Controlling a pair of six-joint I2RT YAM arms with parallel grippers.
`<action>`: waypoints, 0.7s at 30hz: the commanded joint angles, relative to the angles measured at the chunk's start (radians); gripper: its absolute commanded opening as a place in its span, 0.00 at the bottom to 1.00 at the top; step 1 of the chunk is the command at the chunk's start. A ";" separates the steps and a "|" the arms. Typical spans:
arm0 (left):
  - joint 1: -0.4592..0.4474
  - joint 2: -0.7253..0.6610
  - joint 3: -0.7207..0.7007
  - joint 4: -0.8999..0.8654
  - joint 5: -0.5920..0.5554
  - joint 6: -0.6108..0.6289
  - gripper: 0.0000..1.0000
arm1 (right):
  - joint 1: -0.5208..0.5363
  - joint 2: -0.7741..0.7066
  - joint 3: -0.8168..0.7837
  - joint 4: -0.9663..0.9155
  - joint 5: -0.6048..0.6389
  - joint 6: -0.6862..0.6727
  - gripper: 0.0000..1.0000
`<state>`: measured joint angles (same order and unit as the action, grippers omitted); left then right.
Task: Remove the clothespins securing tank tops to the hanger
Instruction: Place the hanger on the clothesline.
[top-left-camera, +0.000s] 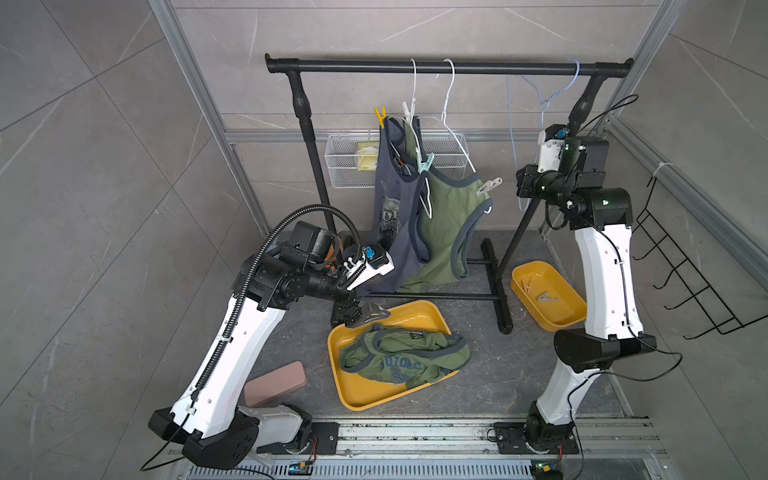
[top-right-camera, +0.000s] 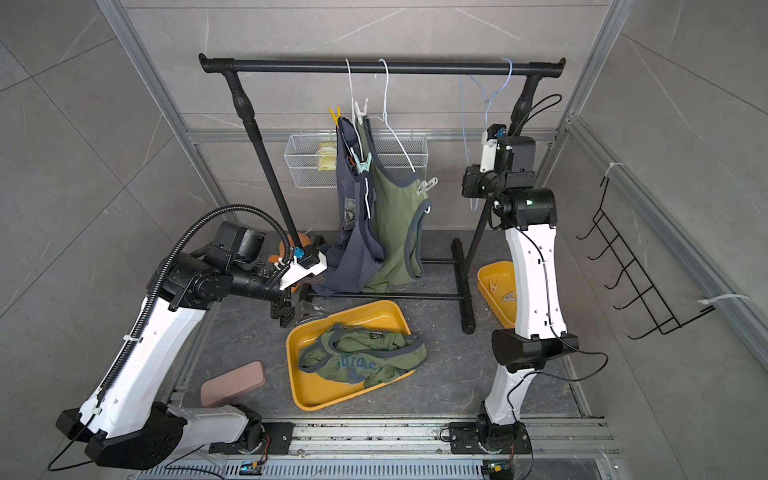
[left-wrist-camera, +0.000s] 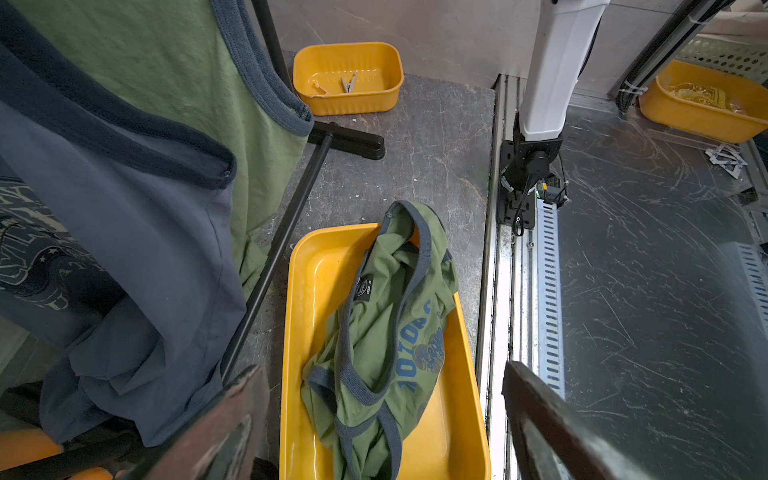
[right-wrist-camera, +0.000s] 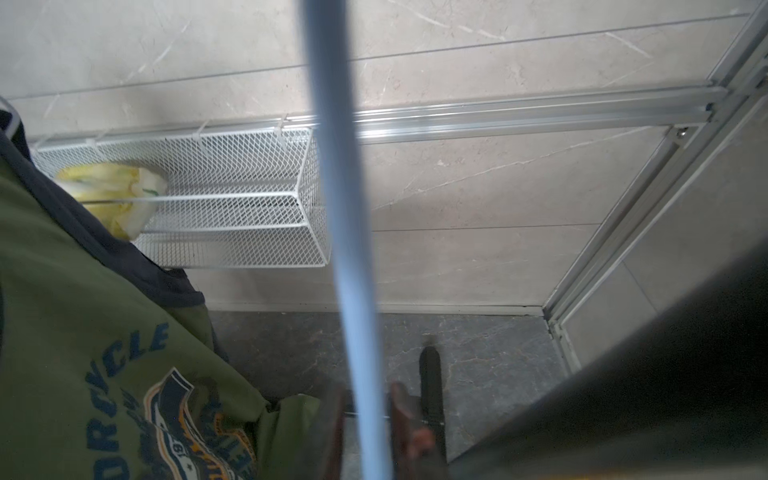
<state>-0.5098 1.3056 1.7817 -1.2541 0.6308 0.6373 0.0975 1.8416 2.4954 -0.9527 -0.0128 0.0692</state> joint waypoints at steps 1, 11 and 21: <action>0.004 -0.022 -0.003 -0.007 0.024 0.026 0.92 | 0.003 -0.056 -0.045 -0.011 -0.009 0.001 0.43; 0.005 -0.021 0.015 -0.013 0.045 0.028 0.93 | 0.003 -0.296 -0.191 0.066 -0.013 0.009 0.64; 0.004 -0.070 0.041 -0.109 0.063 0.103 0.95 | 0.004 -0.583 -0.383 0.093 -0.339 0.098 0.57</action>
<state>-0.5098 1.2724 1.7832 -1.3006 0.6552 0.6918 0.0978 1.2911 2.1395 -0.8776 -0.2031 0.1234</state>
